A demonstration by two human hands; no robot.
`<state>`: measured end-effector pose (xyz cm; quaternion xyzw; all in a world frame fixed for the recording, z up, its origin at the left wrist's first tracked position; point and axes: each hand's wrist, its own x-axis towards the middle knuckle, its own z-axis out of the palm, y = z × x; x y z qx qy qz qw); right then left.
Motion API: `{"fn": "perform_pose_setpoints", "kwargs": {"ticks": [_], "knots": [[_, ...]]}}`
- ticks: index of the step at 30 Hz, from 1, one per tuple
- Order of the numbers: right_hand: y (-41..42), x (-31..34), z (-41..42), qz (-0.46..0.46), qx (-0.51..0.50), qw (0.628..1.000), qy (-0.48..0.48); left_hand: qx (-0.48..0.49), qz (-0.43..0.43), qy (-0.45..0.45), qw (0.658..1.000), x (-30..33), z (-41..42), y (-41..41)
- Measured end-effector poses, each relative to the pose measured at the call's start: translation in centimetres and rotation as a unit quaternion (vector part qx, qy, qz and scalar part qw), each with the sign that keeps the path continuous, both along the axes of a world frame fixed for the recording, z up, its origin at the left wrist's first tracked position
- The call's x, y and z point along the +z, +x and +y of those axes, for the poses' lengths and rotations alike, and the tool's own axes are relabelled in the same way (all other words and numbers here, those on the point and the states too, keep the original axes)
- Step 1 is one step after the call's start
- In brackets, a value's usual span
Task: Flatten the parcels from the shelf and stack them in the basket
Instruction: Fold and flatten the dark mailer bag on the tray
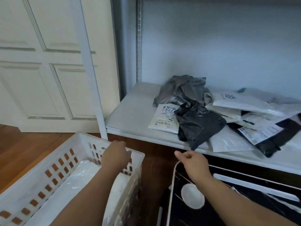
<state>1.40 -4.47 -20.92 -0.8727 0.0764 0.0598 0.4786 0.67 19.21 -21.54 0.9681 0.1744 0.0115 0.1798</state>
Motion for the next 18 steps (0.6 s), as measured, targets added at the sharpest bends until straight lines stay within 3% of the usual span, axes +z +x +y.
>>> {"fn": "perform_pose_setpoints", "kwargs": {"ticks": [2,6,10,14,18], "knots": [[1.3,1.2,-2.6,-0.002,-0.118,0.992,0.045,0.007,-0.021,-0.061,0.998,1.0,-2.2,0.2],[3.9,2.5,-4.8,0.01,-0.208,0.962,0.175,0.024,-0.046,-0.211,0.976,2.2,-6.0,0.9],[6.4,1.9,-4.9,0.05,-0.212,0.936,0.277,-0.006,-0.062,-0.361,0.931,2.9,-10.0,2.8],[7.3,1.8,-4.6,0.063,-0.178,0.941,0.282,-0.008,-0.027,-0.469,0.883,3.6,-14.8,5.0],[7.0,1.7,-4.9,0.041,-0.142,0.943,0.299,0.09,-0.001,-0.609,0.788,2.7,-18.5,7.2]]}}
